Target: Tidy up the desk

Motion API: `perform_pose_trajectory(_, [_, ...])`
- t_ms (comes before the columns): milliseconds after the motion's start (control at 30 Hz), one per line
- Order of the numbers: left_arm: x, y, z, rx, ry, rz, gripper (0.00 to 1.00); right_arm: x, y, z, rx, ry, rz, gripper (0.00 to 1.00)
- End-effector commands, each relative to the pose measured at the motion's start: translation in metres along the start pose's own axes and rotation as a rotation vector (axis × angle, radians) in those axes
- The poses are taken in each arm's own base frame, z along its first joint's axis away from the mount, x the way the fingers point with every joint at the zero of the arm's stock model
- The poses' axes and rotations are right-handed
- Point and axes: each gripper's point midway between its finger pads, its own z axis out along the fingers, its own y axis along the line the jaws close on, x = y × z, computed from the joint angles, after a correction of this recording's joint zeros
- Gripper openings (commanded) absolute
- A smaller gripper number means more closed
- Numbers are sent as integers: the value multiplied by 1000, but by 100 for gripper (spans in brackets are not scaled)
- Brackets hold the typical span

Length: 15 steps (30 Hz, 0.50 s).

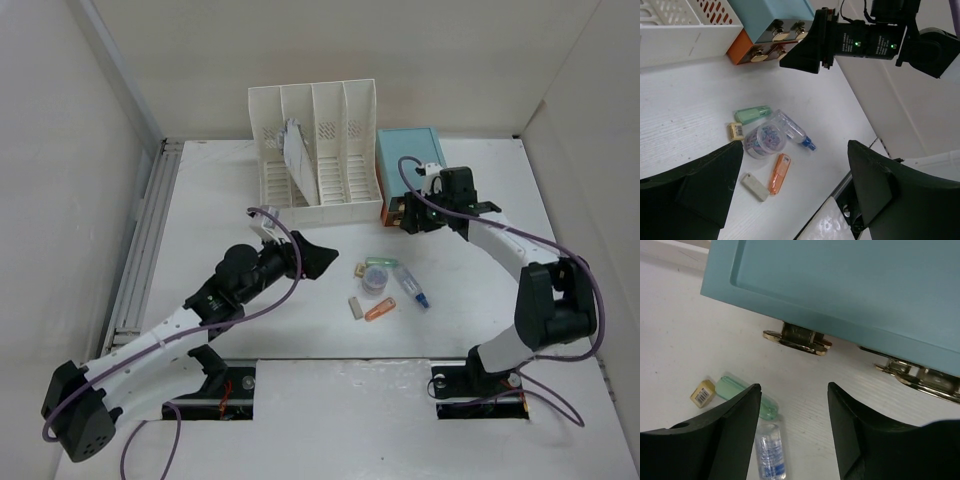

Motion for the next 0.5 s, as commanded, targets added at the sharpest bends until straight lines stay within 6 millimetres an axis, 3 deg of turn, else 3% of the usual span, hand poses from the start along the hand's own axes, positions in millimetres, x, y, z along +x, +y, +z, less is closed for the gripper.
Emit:
perform_pose_trajectory(0, [0, -8, -6, 57, -24, -25, 83, -42, 6, 1, 15, -123, 15, 61])
perform_pose_trajectory(67, [1, -8, -8, 59, -26, -34, 83, -44, 14, 6, -1, -129, 10, 61])
perform_pose_trajectory(467, [-3, -10, -13, 59, -39, -43, 83, -63, 17, 16, 19, -199, 62, 63])
